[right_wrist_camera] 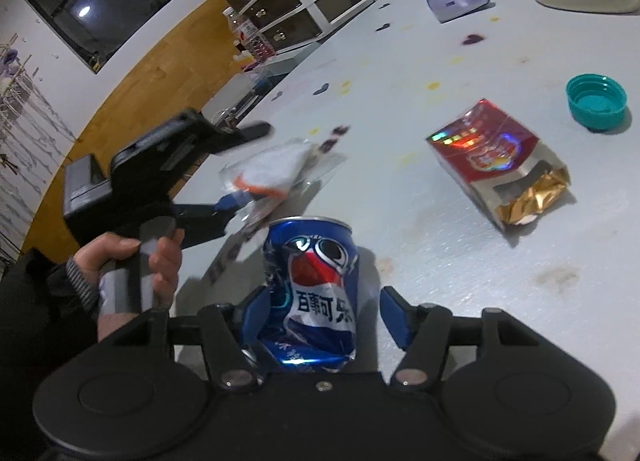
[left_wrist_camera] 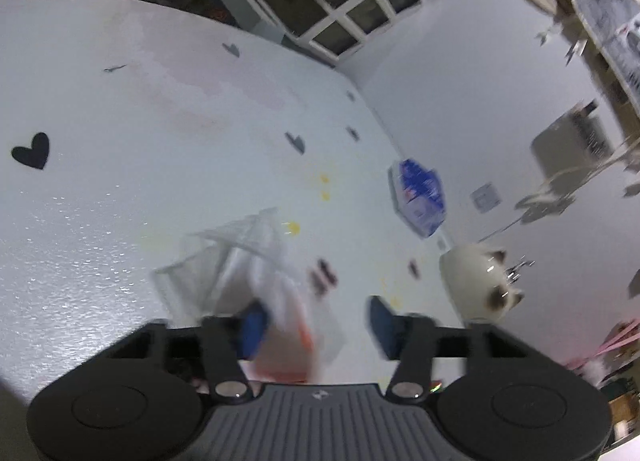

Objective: Collect trash
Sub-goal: 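Grasp the clear plastic bag with the left tool while the right tool grasps the Pepsi can, then lift the plastic bag and Pepsi can and carry them toward the wastebasket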

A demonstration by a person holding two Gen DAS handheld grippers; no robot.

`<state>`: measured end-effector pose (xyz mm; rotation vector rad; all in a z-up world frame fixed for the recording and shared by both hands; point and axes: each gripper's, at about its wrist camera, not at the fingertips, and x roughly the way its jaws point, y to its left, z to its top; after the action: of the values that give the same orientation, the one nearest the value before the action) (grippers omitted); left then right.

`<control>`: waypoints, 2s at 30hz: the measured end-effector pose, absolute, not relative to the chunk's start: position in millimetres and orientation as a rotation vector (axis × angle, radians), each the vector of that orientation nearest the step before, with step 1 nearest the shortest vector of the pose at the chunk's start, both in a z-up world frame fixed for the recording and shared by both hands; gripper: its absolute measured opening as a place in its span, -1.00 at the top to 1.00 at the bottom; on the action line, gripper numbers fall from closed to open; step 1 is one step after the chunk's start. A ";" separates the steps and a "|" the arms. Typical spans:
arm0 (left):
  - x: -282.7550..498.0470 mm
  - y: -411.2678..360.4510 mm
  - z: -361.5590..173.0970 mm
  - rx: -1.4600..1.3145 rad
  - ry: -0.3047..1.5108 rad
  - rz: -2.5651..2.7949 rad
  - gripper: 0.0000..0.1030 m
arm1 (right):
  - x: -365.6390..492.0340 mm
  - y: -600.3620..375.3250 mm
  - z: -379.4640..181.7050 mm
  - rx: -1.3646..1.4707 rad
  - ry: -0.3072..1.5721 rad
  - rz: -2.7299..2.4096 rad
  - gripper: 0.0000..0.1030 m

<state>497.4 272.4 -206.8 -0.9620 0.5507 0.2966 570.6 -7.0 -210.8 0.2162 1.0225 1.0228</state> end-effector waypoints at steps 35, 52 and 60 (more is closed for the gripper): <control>370.7 176.5 -143.7 -0.538 0.821 0.267 0.74 | 498.1 17.4 -186.2 -0.060 0.979 0.940 0.01; 296.4 156.5 -94.0 -0.491 0.772 0.310 0.76 | 432.2 -13.4 -131.1 -0.041 0.904 0.869 0.10; 253.5 147.3 -67.6 -0.443 0.747 0.257 0.76 | 381.5 -29.8 -106.8 -0.013 0.876 0.800 0.10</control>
<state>253.5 147.3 -67.6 -0.4433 0.7466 0.2568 381.5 -29.8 -106.8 -0.0130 0.8756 0.8004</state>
